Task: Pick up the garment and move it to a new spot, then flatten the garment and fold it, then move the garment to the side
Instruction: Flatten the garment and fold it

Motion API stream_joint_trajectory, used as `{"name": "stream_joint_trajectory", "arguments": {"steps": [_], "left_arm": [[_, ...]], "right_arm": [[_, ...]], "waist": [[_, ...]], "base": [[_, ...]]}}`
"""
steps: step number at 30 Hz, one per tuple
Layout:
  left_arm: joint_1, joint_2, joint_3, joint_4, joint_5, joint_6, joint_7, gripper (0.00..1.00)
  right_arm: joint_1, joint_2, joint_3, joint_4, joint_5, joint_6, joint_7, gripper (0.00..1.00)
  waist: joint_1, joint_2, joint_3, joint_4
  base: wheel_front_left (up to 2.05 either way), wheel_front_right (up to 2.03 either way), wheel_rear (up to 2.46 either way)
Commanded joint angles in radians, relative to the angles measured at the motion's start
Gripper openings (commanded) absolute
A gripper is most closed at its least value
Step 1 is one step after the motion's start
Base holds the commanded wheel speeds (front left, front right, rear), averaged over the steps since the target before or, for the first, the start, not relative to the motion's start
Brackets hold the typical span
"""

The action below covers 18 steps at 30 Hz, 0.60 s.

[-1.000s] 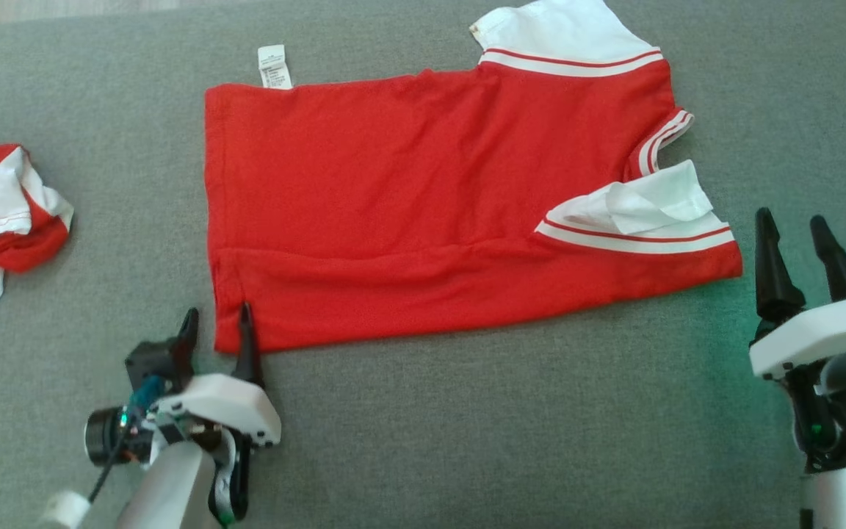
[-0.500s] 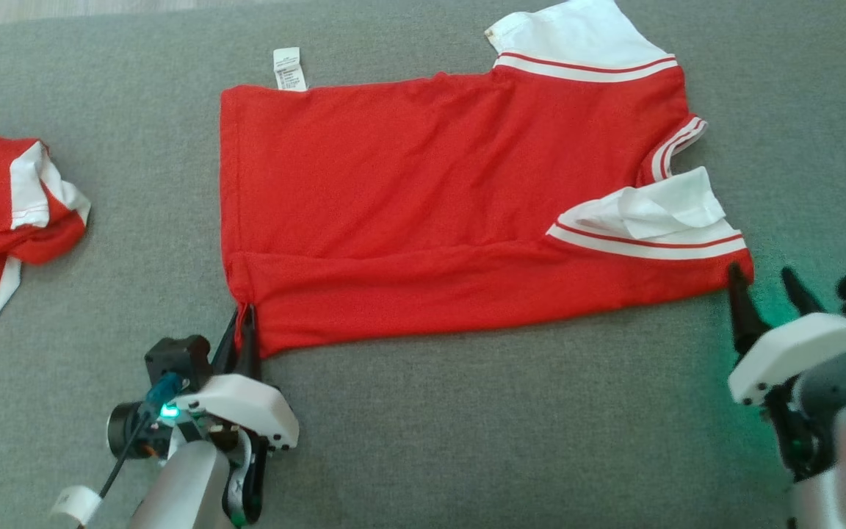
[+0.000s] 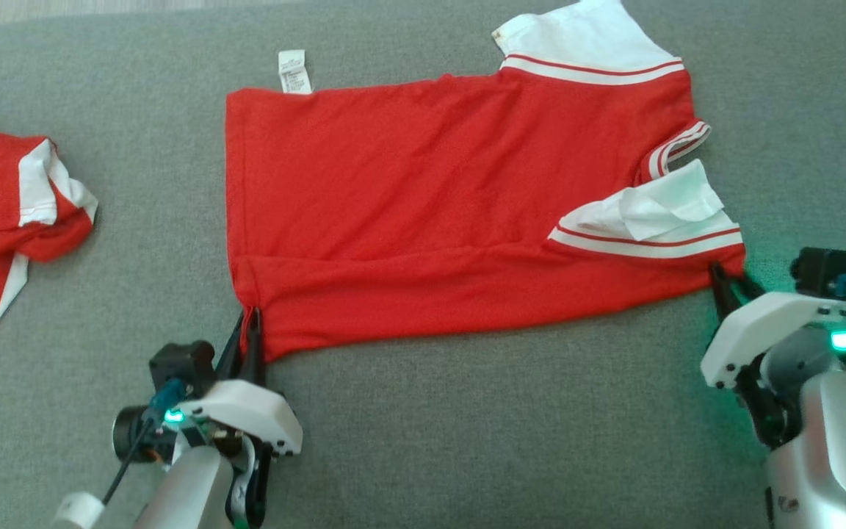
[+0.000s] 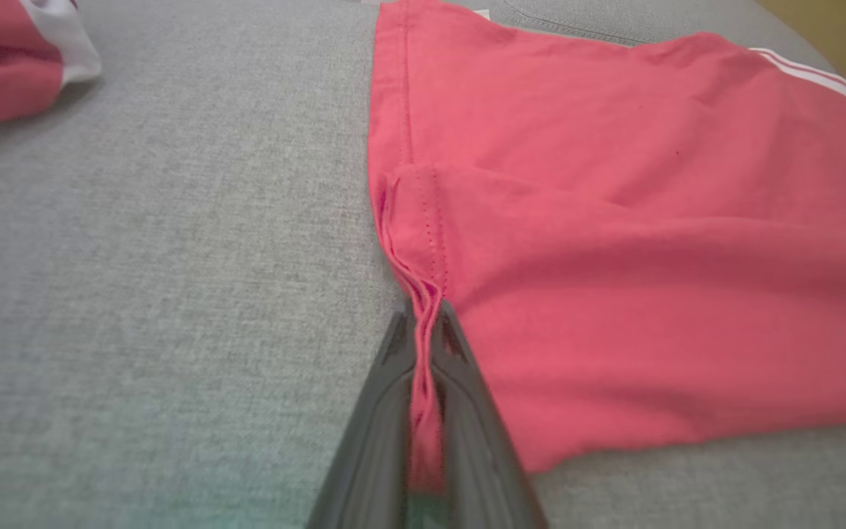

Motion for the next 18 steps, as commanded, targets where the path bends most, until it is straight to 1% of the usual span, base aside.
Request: {"name": "stream_joint_trajectory", "arguments": {"steps": [1,6,10,14,18], "left_arm": [[0.047,0.011,0.014,0.013,-0.010,0.001,0.005,0.00],[0.059,0.017,0.015,0.016,-0.017,0.001,-0.005,0.00],[0.073,0.023,0.016,0.016,-0.024,-0.002,-0.010,0.00],[0.108,0.040,0.015,-0.005,-0.030,-0.008,-0.011,0.00],[0.169,0.071,0.015,-0.058,-0.028,0.001,-0.003,0.00]], "right_arm": [[-0.008,-0.004,0.030,-0.011,-0.002,-0.001,0.001,0.00],[-0.002,-0.004,0.030,-0.026,-0.011,-0.001,-0.011,0.00],[0.025,-0.004,0.019,-0.068,-0.008,-0.001,-0.018,0.00],[0.108,-0.004,-0.007,-0.159,0.010,-0.001,0.009,0.00],[0.222,-0.004,-0.022,-0.276,0.053,-0.001,0.075,0.00]], "waist": [[0.0000,0.0000,-0.005,-0.003],[0.0000,0.0000,-0.027,-0.015],[0.0000,0.0000,-0.048,-0.019],[0.0000,0.0000,-0.071,-0.020],[0.0000,0.0000,-0.084,-0.026]], "base": [[0.00,0.00,0.00],[0.00,0.00,0.00],[0.00,0.00,0.00],[0.00,0.00,0.00],[0.00,0.00,0.00]]}}
